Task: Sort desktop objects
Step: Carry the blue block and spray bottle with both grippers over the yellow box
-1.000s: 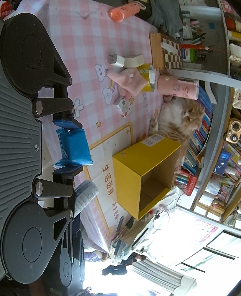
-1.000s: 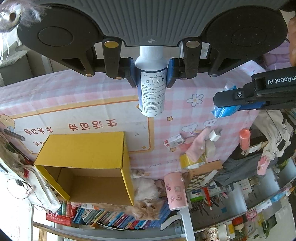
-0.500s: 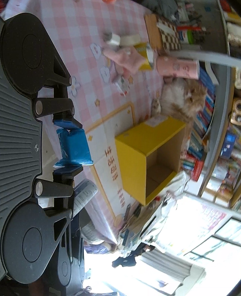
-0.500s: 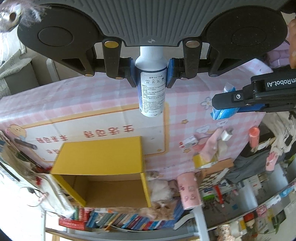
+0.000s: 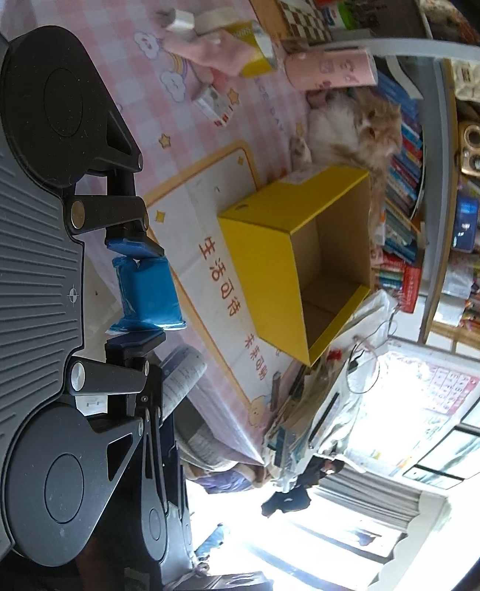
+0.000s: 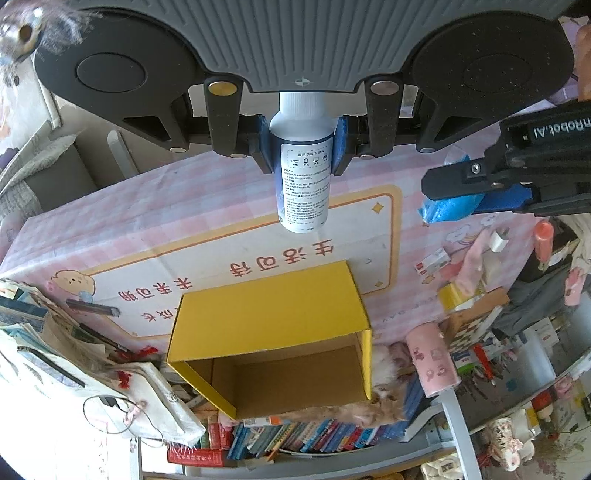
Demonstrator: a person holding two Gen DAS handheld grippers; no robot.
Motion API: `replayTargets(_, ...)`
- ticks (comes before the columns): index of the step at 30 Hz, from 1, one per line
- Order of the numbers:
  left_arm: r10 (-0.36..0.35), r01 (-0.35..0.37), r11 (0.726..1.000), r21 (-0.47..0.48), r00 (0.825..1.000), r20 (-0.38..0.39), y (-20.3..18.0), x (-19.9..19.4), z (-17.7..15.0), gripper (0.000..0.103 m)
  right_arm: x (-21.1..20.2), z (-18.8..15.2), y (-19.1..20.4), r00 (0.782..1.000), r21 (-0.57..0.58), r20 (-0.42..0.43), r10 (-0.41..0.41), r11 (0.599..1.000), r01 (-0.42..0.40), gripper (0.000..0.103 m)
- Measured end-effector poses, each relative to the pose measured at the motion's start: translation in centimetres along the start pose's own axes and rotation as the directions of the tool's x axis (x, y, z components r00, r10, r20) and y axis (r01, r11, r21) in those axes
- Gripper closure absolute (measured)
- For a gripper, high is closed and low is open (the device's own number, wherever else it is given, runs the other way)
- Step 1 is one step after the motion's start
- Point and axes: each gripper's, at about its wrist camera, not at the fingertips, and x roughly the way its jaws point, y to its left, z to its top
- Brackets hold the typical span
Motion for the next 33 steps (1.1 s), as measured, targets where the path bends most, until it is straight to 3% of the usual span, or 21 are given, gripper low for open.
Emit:
replayTargets(21,0.007,-0.005,0.999,0.054,0.999,-0.032,-3.9,6.6,3.7,0.064,2.8,3.6,-6.9,0.999,0.023,-0.042,0.017,1.000,-0.016,0.073)
replayTargets(28,0.029,-0.028,0.999,0.038,0.999,-0.020,-4.8,8.7,5.1,0.064,4.2,5.5,-9.1,0.999,-0.013,-0.047,0.022,1.000,-0.022,0.073)
replayTargets(33,0.072,-0.073,0.997,0.026,0.997,0.033,-5.2,9.1,6.7,0.064,4.7,7.2,-10.0,0.999,-0.062,-0.016,0.031,0.998,-0.031,0.073)
